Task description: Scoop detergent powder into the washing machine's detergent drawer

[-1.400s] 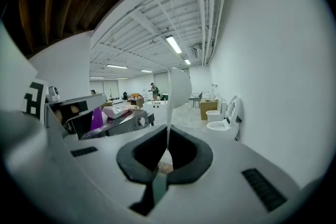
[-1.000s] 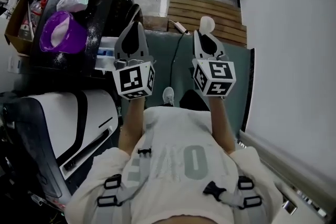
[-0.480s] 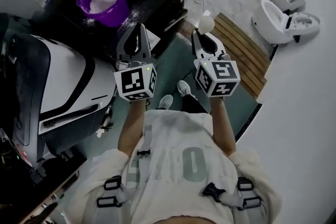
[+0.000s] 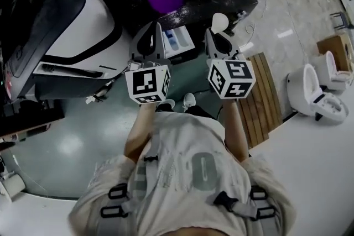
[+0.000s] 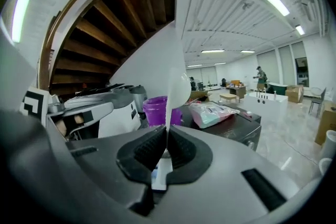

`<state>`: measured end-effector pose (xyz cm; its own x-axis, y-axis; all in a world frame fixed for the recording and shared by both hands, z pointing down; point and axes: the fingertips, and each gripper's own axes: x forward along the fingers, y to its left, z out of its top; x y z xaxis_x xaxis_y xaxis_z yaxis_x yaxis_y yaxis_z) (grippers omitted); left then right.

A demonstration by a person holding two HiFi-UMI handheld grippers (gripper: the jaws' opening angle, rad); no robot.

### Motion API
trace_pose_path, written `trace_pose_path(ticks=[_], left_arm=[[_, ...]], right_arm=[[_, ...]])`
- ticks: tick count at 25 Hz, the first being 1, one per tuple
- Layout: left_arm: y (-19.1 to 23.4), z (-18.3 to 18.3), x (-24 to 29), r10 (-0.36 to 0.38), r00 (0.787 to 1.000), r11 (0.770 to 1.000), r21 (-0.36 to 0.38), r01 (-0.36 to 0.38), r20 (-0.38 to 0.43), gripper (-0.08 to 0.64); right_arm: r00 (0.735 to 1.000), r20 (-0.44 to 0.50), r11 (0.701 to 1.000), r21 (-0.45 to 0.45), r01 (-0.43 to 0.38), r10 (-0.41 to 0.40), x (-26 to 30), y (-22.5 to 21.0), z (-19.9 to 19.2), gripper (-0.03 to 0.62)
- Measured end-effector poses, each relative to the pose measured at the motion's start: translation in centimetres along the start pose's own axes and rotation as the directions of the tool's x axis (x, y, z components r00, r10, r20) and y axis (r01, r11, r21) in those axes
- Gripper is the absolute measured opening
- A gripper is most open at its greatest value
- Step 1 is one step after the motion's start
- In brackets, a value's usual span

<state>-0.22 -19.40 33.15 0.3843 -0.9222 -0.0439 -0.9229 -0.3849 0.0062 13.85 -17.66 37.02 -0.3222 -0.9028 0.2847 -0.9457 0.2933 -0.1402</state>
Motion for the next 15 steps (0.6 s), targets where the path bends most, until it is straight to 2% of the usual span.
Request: trace_pose_path(ticks=[7,15], left_arm=[[0.4,-0.1,-2.4,0.137,0.991,0.991,-0.005,-0.137,-0.005,0.018],[1.8,0.2,-3.0,0.192,0.981,0.981,-0.007,-0.192,-0.005,0.018]], right_arm=[[0.989,-0.034,0.988,-0.035,-0.148,0.147,1.0,1.5,-0.5,0.005],[0.981,-0.048,0.981,-0.042,-0.190,0.188,1.6,2.7,-0.6,0.005]])
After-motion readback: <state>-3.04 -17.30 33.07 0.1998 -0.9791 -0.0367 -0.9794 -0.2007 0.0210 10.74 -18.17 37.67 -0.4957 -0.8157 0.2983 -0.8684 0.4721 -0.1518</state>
